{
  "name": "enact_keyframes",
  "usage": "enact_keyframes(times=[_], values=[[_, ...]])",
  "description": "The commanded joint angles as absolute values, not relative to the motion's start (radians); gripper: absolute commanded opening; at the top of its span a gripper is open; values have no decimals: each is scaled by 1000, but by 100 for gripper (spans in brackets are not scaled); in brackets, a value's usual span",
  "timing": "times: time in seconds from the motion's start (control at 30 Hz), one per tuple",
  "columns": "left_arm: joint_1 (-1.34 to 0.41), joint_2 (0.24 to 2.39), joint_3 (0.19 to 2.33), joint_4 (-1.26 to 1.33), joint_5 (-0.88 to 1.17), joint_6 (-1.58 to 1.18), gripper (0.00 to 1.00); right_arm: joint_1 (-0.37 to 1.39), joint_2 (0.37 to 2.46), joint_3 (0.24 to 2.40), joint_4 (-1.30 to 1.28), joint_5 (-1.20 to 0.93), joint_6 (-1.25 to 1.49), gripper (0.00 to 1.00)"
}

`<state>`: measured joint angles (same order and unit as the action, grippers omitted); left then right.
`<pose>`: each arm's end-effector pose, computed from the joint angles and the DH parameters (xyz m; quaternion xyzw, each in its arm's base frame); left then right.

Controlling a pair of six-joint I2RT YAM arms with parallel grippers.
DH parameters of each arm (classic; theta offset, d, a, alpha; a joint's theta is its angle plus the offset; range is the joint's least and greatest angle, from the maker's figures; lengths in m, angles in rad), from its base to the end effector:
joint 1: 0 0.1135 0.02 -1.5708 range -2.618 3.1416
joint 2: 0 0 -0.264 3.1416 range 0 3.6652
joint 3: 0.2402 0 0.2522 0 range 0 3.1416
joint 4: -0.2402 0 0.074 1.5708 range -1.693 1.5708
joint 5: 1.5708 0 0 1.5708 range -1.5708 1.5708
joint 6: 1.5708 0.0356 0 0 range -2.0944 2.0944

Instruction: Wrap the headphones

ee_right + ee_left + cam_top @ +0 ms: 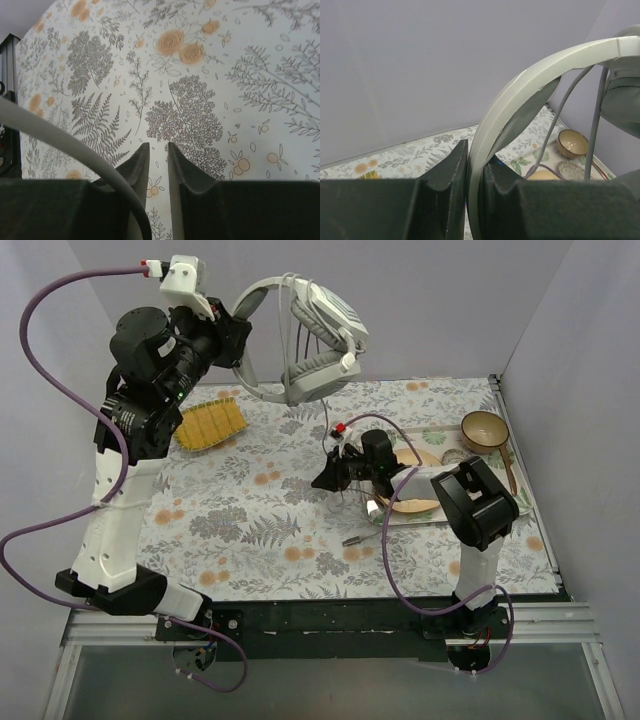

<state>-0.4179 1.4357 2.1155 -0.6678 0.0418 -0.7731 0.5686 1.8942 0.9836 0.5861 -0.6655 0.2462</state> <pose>0.2249 -0.1015 0.5771 -0.1095 0.6943 -0.4111 0.5805 0.3237 0.2329 0.1746 -0.3113 0.7270 0.4621 0.4013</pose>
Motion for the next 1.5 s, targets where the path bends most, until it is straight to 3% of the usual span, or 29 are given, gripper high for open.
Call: enact_keyframes(times=[0.0,0.1,0.33,0.57,0.77,0.93,1.03,1.37,1.47], values=[[-381,1416,2169,-574,-104,-873,0,603,1940,986,620,-638,252,20],[-348,1416,2132,-523,-193,-861,0,641,1948,991,566,-612,232,11],[-213,1465,2014,-394,-259,-838,0,805,1933,1049,301,-506,77,2],[-91,1560,1922,-251,-322,-809,0,980,1910,1140,54,-437,-58,1],[-63,1589,1659,102,-506,-502,0,1061,1760,1152,-141,-390,-172,1],[-63,1601,1404,441,-558,-217,0,1065,1576,1149,-245,-293,-205,1],[-64,1589,1321,518,-522,-120,0,1060,1478,1163,-281,-155,-213,1],[-216,1447,933,638,-410,221,0,858,1384,1357,-344,92,-224,1],[-274,1381,887,444,-327,201,0,783,1404,1416,-328,130,-238,1]])
